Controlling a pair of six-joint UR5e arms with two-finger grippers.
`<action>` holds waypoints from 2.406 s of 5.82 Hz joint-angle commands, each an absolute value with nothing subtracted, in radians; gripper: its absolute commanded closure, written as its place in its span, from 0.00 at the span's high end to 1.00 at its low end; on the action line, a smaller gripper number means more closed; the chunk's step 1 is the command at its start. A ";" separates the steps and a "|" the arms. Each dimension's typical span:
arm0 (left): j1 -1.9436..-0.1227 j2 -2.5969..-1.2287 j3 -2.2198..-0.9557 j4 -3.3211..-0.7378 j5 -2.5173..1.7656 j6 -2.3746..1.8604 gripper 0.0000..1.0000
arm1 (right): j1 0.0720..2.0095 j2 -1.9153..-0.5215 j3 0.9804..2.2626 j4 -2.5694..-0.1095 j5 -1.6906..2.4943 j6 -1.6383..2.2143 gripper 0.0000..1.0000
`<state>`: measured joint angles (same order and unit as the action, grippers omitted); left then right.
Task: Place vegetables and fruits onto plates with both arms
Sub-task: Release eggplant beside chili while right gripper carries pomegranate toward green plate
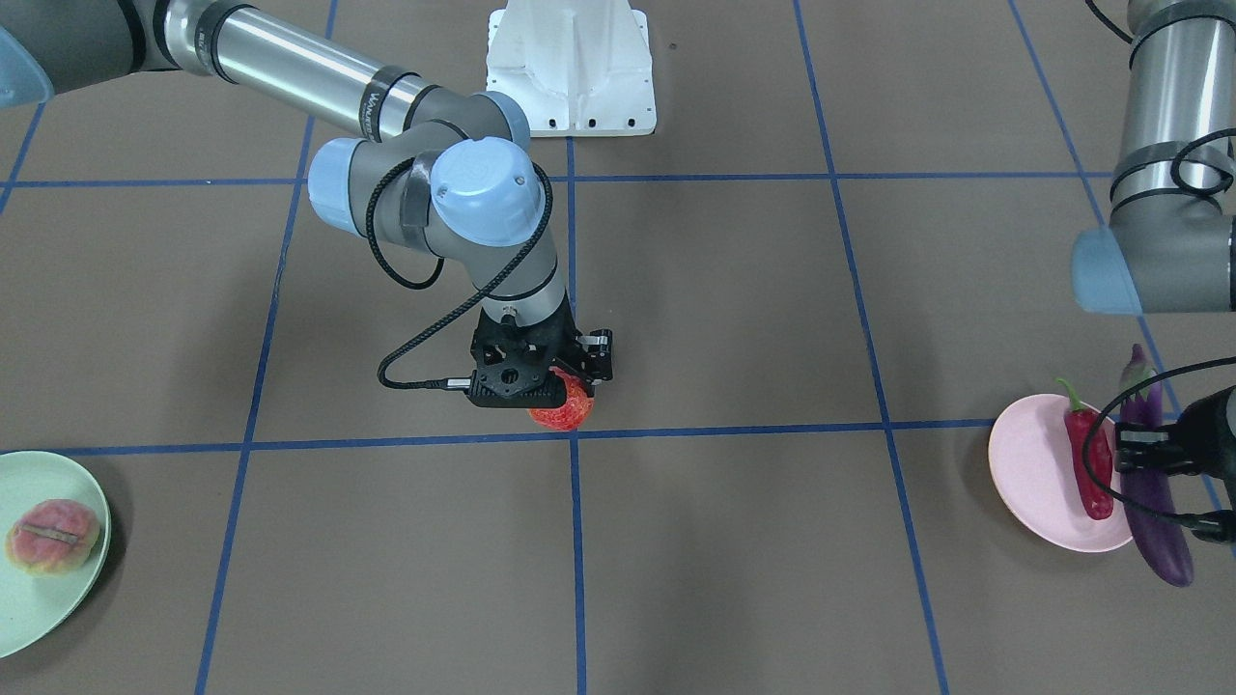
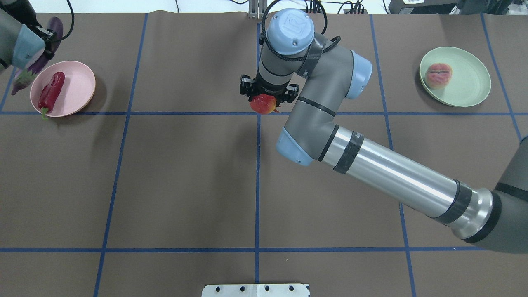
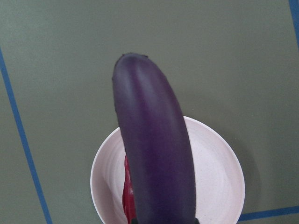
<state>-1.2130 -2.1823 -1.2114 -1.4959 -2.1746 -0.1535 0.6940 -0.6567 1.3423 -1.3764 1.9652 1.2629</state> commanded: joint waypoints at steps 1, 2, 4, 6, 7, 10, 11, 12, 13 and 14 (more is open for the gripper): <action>-1.149 -2.131 -1.210 -1.610 -2.174 -0.233 0.00 | 0.760 -0.675 1.467 -1.452 1.979 1.262 0.00; -1.126 -2.114 -1.209 -1.623 -2.174 -0.235 0.00 | 0.817 -0.705 1.529 -1.466 1.985 1.246 0.00; -1.111 -2.095 -1.204 -1.624 -2.165 -0.232 0.00 | 0.949 -0.725 1.542 -1.467 2.098 1.232 0.00; -1.108 -2.095 -1.204 -1.624 -2.141 -0.230 0.26 | 1.017 -0.753 1.542 -1.470 2.102 1.155 0.00; -1.108 -2.088 -1.204 -1.647 -2.070 -0.229 0.67 | 1.053 -0.805 1.569 -1.476 2.103 1.049 0.00; -1.112 -2.098 -1.210 -1.663 -2.060 -0.227 1.00 | 1.234 -0.867 1.556 -1.592 2.157 0.652 0.00; -1.123 -2.103 -1.213 -1.661 -2.060 -0.227 1.00 | 1.309 -0.870 1.496 -1.595 2.155 0.500 0.00; -1.126 -2.105 -1.222 -1.660 -2.059 -0.227 1.00 | 1.363 -0.870 1.420 -1.592 2.151 0.383 0.00; -1.127 -2.106 -1.247 -1.654 -2.060 -0.229 1.00 | 1.386 -0.873 1.345 -1.579 2.145 0.271 0.00; -1.127 -2.126 -1.247 -1.645 -2.060 -0.236 1.00 | 1.393 -0.920 1.310 -1.536 2.149 0.226 0.00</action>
<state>-1.1267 -2.1129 -1.2415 -1.6517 -2.0599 -0.2310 1.3798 -0.8890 1.3527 -1.5658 2.1477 0.2869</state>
